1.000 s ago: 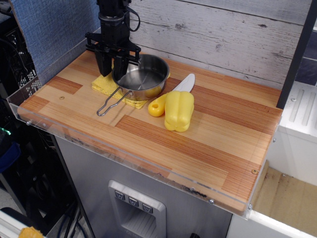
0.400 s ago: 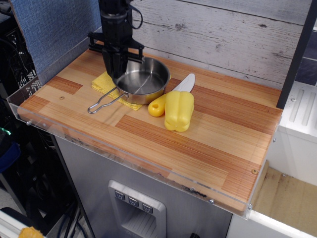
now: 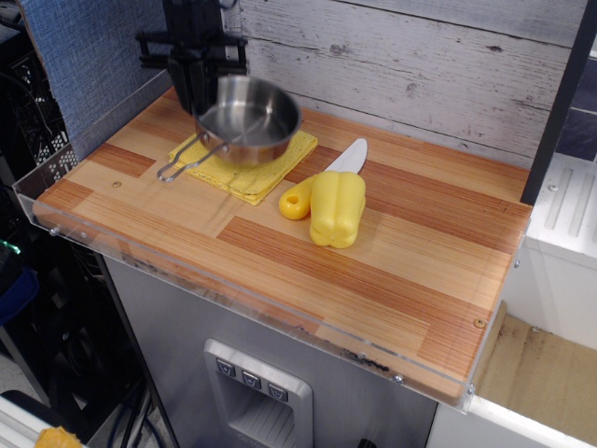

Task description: PICK UP THE VESSEL AND PUT ANOTHER SIDE OF THE TABLE

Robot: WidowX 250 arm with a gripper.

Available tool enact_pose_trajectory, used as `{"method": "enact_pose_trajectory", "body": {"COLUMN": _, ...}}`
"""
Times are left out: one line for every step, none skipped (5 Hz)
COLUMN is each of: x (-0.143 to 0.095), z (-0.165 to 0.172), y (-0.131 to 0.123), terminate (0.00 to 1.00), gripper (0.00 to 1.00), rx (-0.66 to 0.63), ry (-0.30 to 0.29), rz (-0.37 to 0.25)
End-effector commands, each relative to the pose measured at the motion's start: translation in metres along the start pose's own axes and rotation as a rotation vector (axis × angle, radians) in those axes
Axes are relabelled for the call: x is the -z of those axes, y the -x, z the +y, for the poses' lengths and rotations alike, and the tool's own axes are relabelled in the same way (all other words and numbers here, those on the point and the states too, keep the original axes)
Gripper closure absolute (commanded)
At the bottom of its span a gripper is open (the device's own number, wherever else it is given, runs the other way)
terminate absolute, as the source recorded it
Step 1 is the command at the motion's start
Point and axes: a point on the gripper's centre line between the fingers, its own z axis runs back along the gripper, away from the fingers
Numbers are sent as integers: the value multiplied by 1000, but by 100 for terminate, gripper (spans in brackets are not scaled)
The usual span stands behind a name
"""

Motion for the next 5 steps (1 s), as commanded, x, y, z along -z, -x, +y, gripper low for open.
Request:
{"method": "enact_pose_trajectory", "body": {"x": -80, "z": -57, "y": 31, "terminate": 0, "gripper": 100, "rx": -2, "ry": -36, "rz": -107}}
{"method": "enact_pose_trajectory", "body": {"x": -82, "z": -84, "y": 53, "terminate": 0, "gripper": 100, "rx": 32, "ry": -56, "rz": -142}}
{"method": "enact_pose_trajectory", "body": {"x": -78, "z": -98, "y": 72, "terminate": 0, "gripper": 100, "rx": 70, "ry": -78, "rz": -186}}
{"method": "enact_pose_trajectory", "body": {"x": -66, "z": -105, "y": 80, "terminate": 0, "gripper": 100, "rx": 79, "ry": -99, "rz": -184}}
{"method": "enact_pose_trajectory", "body": {"x": -57, "z": -112, "y": 87, "terminate": 0, "gripper": 100, "rx": 88, "ry": -110, "rz": -180}}
